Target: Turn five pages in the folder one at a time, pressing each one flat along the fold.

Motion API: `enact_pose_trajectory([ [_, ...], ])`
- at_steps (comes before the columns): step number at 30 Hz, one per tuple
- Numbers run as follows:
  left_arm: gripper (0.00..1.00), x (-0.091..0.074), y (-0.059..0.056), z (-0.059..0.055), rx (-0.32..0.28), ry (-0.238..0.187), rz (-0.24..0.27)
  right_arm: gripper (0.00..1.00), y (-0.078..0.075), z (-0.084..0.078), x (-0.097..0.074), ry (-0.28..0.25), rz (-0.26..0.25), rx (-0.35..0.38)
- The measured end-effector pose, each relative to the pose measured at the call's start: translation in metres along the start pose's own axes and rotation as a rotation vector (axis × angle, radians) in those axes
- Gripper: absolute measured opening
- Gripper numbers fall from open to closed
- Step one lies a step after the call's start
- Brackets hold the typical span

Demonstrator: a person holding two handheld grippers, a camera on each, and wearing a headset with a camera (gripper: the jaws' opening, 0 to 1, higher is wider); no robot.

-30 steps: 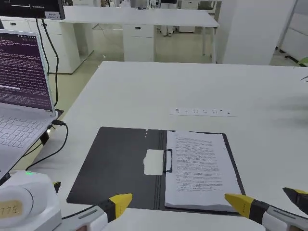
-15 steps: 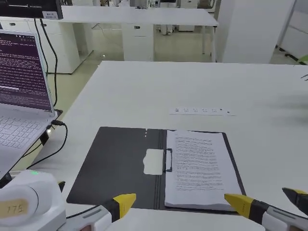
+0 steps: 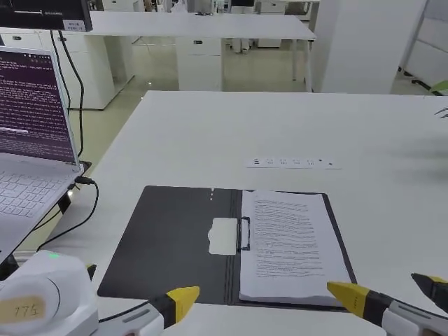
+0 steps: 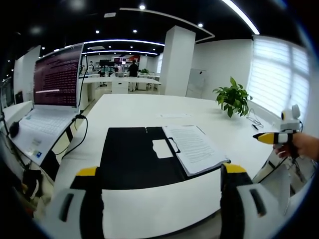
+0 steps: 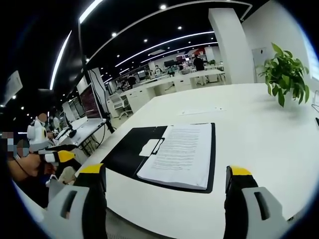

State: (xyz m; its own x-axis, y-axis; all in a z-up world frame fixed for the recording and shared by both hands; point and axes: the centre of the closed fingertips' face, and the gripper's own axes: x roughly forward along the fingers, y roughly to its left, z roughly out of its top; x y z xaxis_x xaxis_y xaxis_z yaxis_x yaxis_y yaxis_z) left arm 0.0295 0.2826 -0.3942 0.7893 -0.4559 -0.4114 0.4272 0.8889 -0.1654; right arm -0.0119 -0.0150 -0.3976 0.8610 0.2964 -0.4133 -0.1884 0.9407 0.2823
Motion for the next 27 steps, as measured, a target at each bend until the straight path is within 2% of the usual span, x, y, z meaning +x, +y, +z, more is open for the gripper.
enact_pose_trajectory([
  [5, 0.99, -0.003, -0.002, -0.009, 0.057, 0.023, -0.011, 1.0, 0.002, -0.001, -0.003, -0.007, 0.0, -0.006],
  [10, 0.99, -0.005, -0.004, -0.014, 0.042, 0.034, -0.035, 1.0, 0.007, -0.01, -0.004, 0.003, 0.013, -0.012],
  [13, 0.99, -0.004, -0.008, -0.014, 0.045, 0.033, -0.051, 1.0, 0.008, -0.009, -0.004, -0.007, 0.016, -0.011],
  [19, 0.99, 0.001, -0.015, -0.006, 0.082, 0.005, -0.068, 1.0, 0.009, -0.007, -0.002, -0.017, 0.009, -0.021],
  [27, 0.99, 0.008, -0.016, -0.005, 0.109, 0.011, -0.088, 1.0, 0.008, -0.007, 0.0, -0.016, 0.004, -0.017],
])
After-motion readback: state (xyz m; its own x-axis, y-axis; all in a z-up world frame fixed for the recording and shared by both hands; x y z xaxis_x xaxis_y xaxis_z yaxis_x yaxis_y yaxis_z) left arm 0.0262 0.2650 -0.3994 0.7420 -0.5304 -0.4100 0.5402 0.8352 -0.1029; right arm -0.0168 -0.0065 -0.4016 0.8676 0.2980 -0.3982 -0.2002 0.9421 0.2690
